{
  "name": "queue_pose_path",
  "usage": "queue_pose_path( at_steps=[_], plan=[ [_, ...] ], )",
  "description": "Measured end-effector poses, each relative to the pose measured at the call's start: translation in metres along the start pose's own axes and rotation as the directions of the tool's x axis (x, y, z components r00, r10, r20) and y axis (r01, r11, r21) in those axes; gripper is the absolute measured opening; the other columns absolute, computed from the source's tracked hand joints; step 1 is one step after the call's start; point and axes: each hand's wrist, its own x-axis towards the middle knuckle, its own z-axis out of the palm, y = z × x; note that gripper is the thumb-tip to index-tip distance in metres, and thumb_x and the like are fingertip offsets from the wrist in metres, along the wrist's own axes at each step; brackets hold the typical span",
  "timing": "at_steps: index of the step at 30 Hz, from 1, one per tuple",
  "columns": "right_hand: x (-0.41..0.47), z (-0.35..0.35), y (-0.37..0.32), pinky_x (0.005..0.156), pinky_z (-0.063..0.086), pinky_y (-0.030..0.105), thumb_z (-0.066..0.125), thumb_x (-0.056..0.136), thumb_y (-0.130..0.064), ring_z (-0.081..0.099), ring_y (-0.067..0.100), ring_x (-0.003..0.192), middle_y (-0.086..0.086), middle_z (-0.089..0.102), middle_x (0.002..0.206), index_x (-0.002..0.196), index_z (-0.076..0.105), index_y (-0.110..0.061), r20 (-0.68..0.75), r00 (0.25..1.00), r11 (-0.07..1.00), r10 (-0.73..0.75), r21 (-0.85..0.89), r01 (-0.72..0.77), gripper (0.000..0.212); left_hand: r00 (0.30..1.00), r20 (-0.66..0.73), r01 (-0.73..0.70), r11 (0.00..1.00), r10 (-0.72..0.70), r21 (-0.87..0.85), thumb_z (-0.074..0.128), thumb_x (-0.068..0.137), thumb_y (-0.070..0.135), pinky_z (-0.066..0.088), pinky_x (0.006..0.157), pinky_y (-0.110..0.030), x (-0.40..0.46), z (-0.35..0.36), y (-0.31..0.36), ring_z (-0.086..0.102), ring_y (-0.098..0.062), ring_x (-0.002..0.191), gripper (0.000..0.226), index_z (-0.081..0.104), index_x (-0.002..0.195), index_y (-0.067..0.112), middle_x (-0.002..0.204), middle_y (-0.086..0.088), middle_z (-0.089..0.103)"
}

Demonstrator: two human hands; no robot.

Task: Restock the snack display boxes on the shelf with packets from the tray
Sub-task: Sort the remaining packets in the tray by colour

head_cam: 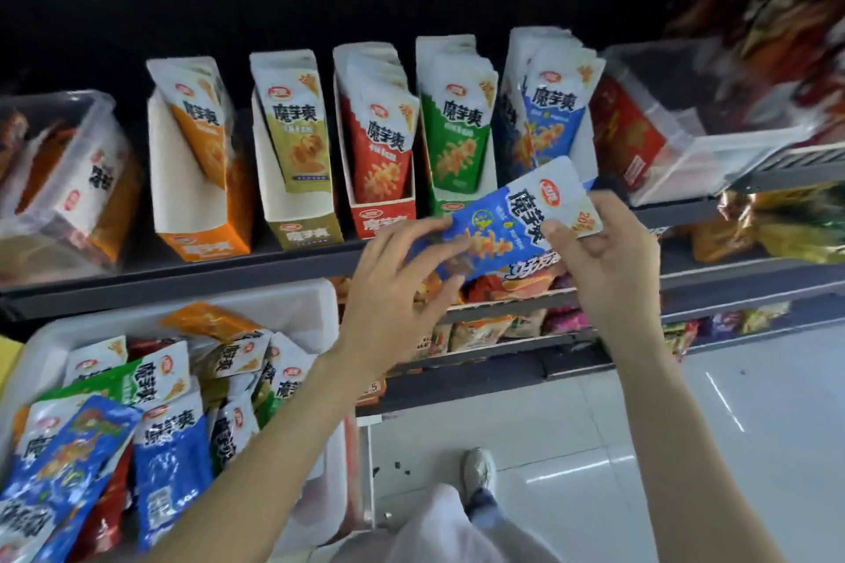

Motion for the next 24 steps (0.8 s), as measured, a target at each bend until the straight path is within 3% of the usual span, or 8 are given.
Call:
queue_pose_path(
  at_steps=[2, 5, 8, 10, 13, 17, 21, 24],
  plan=[
    [0.025, -0.024, 0.0, 0.046, 0.044, 0.013, 0.064, 0.09, -0.016, 0.06, -0.003, 0.054, -0.017, 0.065, 0.076, 0.097, 0.058, -0.022, -0.089, 0.99, 0.993, -0.109, -0.049, 0.105, 0.011, 0.998, -0.01, 0.063, 0.997, -0.064, -0.04, 0.065, 0.087, 0.019, 0.036, 0.101, -0.026, 0.033, 0.017, 0.007, 0.049, -0.021, 0.115, 0.031, 0.064, 0.117, 0.013, 0.127, -0.005, 0.055],
    [0.072, -0.054, -0.001, 0.059, 0.052, 0.028, 0.062, 0.091, -0.026, 0.061, 0.003, 0.062, -0.017, 0.063, 0.075, 0.1, 0.062, -0.025, -0.179, 0.945, 0.953, -0.274, -0.179, 0.243, 0.009, 0.984, 0.052, 0.177, 0.978, -0.172, -0.114, 0.06, 0.091, 0.022, 0.029, 0.104, -0.016, 0.081, 0.039, 0.018, 0.044, -0.013, 0.123, 0.036, 0.057, 0.126, 0.017, 0.131, 0.002, 0.05],
    [0.122, -0.07, -0.001, 0.066, 0.051, 0.04, 0.058, 0.09, -0.027, 0.064, 0.021, 0.069, 0.0, 0.067, 0.078, 0.102, 0.064, -0.017, -0.184, 0.88, 0.859, -0.437, -0.377, 0.348, 0.017, 0.957, 0.153, 0.265, 0.958, -0.247, -0.111, 0.056, 0.093, 0.029, 0.034, 0.104, -0.026, 0.115, 0.061, 0.022, 0.045, -0.012, 0.123, 0.042, 0.049, 0.133, 0.019, 0.135, 0.003, 0.049],
    [0.148, -0.069, 0.002, 0.066, 0.051, 0.042, 0.057, 0.088, -0.026, 0.065, 0.029, 0.07, 0.006, 0.068, 0.076, 0.104, 0.064, -0.017, -0.12, 0.864, 0.791, -0.489, -0.478, 0.382, 0.019, 0.947, 0.208, 0.226, 0.969, -0.243, 0.102, 0.055, 0.092, 0.039, 0.032, 0.104, -0.032, 0.127, 0.078, 0.02, 0.045, -0.017, 0.124, 0.047, 0.048, 0.135, 0.02, 0.136, 0.001, 0.049],
    [0.176, -0.054, 0.015, 0.068, 0.047, 0.037, 0.057, 0.088, -0.022, 0.065, 0.032, 0.077, 0.009, 0.069, 0.079, 0.107, 0.062, -0.016, 0.022, 0.886, 0.717, -0.464, -0.577, 0.39, 0.021, 0.942, 0.245, 0.137, 0.931, -0.228, 0.339, 0.055, 0.09, 0.046, 0.028, 0.104, -0.039, 0.129, 0.098, 0.015, 0.046, -0.024, 0.123, 0.05, 0.053, 0.131, 0.017, 0.134, -0.002, 0.051],
    [0.194, -0.031, 0.026, 0.072, 0.042, 0.036, 0.059, 0.091, -0.022, 0.063, 0.035, 0.089, 0.012, 0.068, 0.093, 0.115, 0.057, -0.013, 0.162, 0.918, 0.632, -0.363, -0.681, 0.37, 0.026, 0.963, 0.184, 0.118, 0.921, -0.197, 0.372, 0.06, 0.088, 0.038, 0.03, 0.103, -0.043, 0.125, 0.106, 0.012, 0.049, -0.029, 0.119, 0.043, 0.06, 0.123, 0.013, 0.129, -0.007, 0.055],
    [0.198, -0.022, 0.038, 0.073, 0.04, 0.032, 0.066, 0.087, -0.022, 0.054, 0.028, 0.106, 0.01, 0.058, 0.115, 0.12, 0.05, -0.011, 0.138, 0.938, 0.61, -0.319, -0.728, 0.315, 0.038, 0.966, 0.184, 0.104, 0.928, -0.179, 0.357, 0.068, 0.083, 0.032, 0.035, 0.1, -0.044, 0.126, 0.104, 0.008, 0.051, -0.029, 0.117, 0.043, 0.062, 0.121, 0.013, 0.126, -0.006, 0.057],
    [0.19, -0.024, 0.043, 0.07, 0.038, 0.026, 0.069, 0.084, -0.019, 0.053, 0.026, 0.108, 0.013, 0.05, 0.121, 0.123, 0.05, -0.01, 0.029, 0.933, 0.693, -0.359, -0.662, 0.287, 0.044, 0.972, 0.178, 0.088, 0.937, -0.155, 0.338, 0.067, 0.083, 0.032, 0.037, 0.098, -0.043, 0.124, 0.103, 0.005, 0.05, -0.028, 0.116, 0.043, 0.062, 0.12, 0.013, 0.125, -0.006, 0.058]
  ],
)
